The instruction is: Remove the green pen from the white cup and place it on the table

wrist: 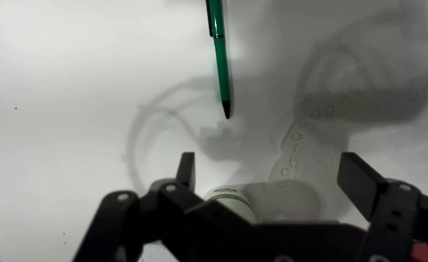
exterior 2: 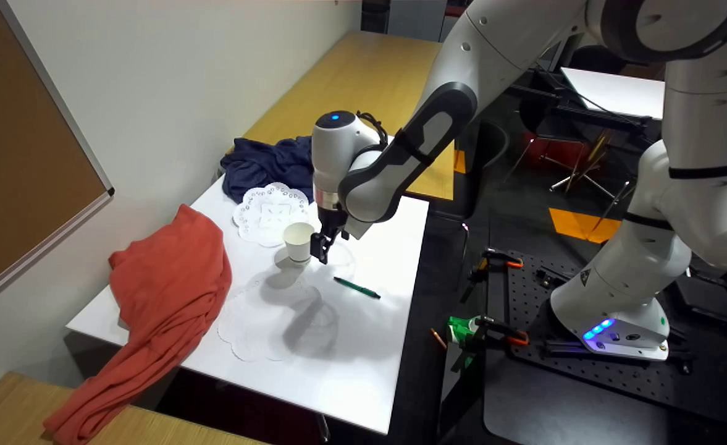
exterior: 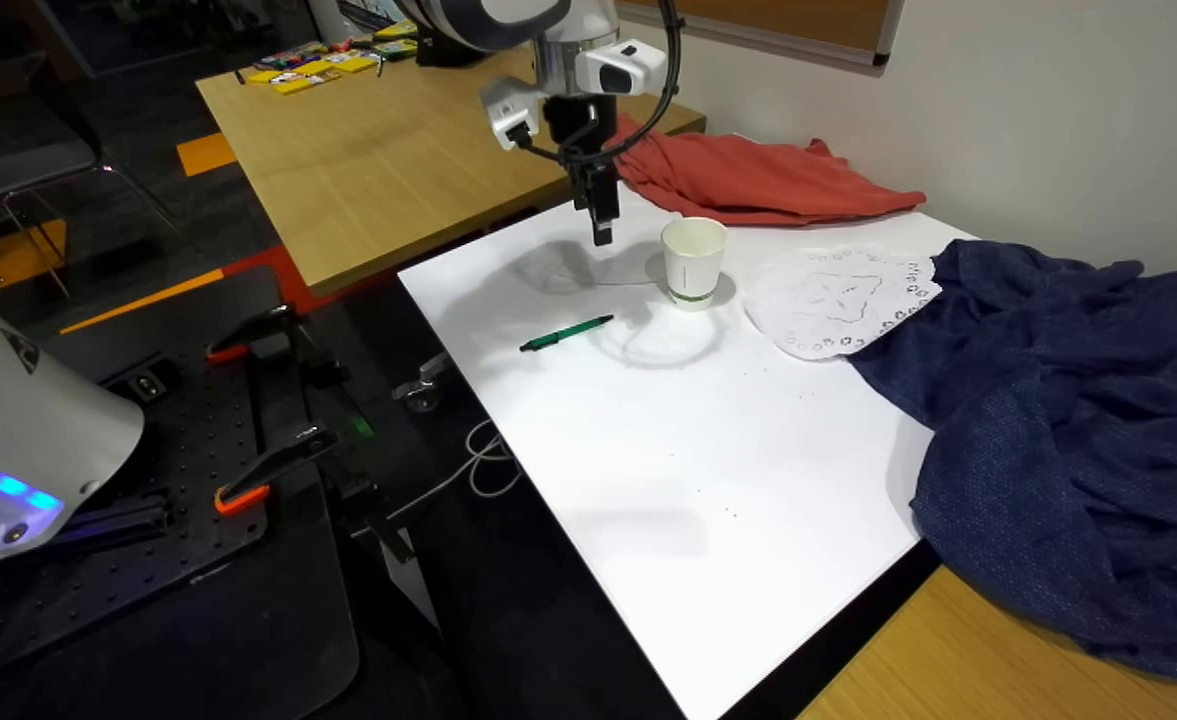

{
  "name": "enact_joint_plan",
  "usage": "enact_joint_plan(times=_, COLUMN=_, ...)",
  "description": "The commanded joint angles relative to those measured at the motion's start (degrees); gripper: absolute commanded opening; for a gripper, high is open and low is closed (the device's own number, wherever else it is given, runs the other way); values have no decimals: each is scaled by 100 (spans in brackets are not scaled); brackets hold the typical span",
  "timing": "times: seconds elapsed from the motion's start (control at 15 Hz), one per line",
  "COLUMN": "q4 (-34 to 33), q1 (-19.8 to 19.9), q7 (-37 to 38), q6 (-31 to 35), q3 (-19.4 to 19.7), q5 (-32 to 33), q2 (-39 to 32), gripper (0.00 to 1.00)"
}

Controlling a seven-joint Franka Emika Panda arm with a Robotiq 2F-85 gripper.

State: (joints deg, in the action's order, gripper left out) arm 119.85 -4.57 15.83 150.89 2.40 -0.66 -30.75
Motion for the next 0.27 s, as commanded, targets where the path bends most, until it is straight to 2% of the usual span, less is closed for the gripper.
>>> enact_joint_plan(times=0.0, q4=-10, q1=-29, q7=-24, q6=-16, q3=31, q5=-31, q2=28, gripper=100)
enact_joint_plan(times=0.2, q4=-8, q1=-28, q7=-23, q6=-16, q3=31, q5=-30, q2=54, gripper=100)
